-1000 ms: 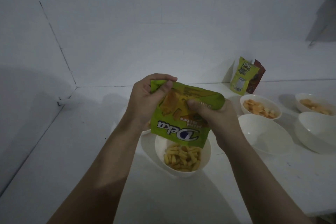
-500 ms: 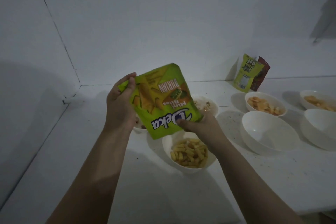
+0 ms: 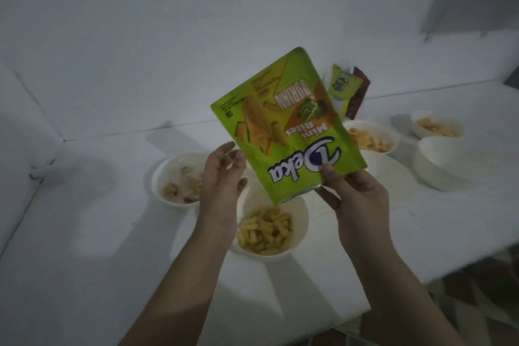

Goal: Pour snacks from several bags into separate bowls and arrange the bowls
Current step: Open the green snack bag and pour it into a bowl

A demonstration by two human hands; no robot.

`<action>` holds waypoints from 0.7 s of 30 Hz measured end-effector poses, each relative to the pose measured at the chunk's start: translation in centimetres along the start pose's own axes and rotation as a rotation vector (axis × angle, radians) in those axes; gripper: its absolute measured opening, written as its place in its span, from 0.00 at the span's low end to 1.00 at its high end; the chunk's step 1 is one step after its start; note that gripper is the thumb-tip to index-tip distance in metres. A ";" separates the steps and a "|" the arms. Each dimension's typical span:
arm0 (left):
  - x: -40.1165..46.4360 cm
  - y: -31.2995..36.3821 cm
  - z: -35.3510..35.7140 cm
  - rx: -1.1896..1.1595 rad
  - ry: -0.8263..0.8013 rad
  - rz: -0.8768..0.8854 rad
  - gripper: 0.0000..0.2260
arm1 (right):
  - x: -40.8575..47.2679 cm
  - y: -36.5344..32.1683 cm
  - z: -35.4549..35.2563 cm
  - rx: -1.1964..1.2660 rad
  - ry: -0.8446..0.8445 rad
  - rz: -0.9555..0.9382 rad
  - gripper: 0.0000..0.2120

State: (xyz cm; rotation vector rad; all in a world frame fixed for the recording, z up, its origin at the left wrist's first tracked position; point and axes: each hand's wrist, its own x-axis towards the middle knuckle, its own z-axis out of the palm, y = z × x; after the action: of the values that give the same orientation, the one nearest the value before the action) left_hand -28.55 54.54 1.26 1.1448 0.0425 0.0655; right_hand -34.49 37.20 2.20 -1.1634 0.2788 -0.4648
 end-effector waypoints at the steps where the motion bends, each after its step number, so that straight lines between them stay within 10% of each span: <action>1: -0.3 -0.5 1.4 0.011 -0.025 -0.008 0.06 | 0.1 -0.7 -1.1 0.009 0.020 -0.021 0.07; 21: -12.0 -16.7 41.3 0.000 -0.547 -0.189 0.08 | 4.2 -17.0 -39.1 0.003 0.507 -0.288 0.11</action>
State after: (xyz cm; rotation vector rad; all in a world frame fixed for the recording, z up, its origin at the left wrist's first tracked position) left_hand -37.24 9.26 3.12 1.1215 -0.3349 -0.4159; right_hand -51.71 -2.03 3.33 -1.0731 0.5502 -1.0163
